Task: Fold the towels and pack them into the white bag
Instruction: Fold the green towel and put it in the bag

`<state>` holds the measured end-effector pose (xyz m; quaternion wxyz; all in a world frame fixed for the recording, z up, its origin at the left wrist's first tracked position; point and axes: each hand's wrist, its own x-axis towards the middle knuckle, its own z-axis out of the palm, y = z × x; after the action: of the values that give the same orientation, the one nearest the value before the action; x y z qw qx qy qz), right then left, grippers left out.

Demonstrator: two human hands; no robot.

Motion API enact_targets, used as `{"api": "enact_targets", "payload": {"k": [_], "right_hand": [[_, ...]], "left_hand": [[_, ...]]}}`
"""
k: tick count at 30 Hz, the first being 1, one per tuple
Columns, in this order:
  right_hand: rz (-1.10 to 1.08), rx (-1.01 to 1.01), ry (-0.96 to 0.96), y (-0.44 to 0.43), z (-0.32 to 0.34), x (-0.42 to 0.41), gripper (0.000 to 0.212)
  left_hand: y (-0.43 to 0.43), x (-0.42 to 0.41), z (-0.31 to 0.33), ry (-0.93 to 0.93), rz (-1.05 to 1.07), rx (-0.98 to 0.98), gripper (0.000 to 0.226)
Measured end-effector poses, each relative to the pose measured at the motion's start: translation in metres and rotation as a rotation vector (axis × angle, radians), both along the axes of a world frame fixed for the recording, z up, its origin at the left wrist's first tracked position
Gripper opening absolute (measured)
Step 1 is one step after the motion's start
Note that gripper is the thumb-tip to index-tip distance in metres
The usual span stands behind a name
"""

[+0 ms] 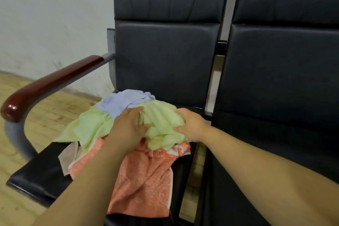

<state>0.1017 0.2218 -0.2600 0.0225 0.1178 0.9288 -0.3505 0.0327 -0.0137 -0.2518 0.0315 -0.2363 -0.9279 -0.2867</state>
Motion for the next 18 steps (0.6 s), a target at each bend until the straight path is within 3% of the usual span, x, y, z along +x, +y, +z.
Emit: {"api": "enact_targets", "payload": {"k": [6,11,18], "right_hand": [[-0.049,-0.275,0.169,0.016,0.035,0.028,0.041],[-0.125,-0.630,0.322,0.039,0.088,0.074,0.034],[-0.175,-0.565,0.282,0.060,0.093,0.130,0.031]], "left_hand": [[0.016,0.009,0.007,0.051,-0.024,0.074,0.084],[0.030,0.023,0.016,-0.038,-0.169,0.156,0.083],[0.043,0.050,0.026,-0.142,-0.153,-0.012,0.067]]}}
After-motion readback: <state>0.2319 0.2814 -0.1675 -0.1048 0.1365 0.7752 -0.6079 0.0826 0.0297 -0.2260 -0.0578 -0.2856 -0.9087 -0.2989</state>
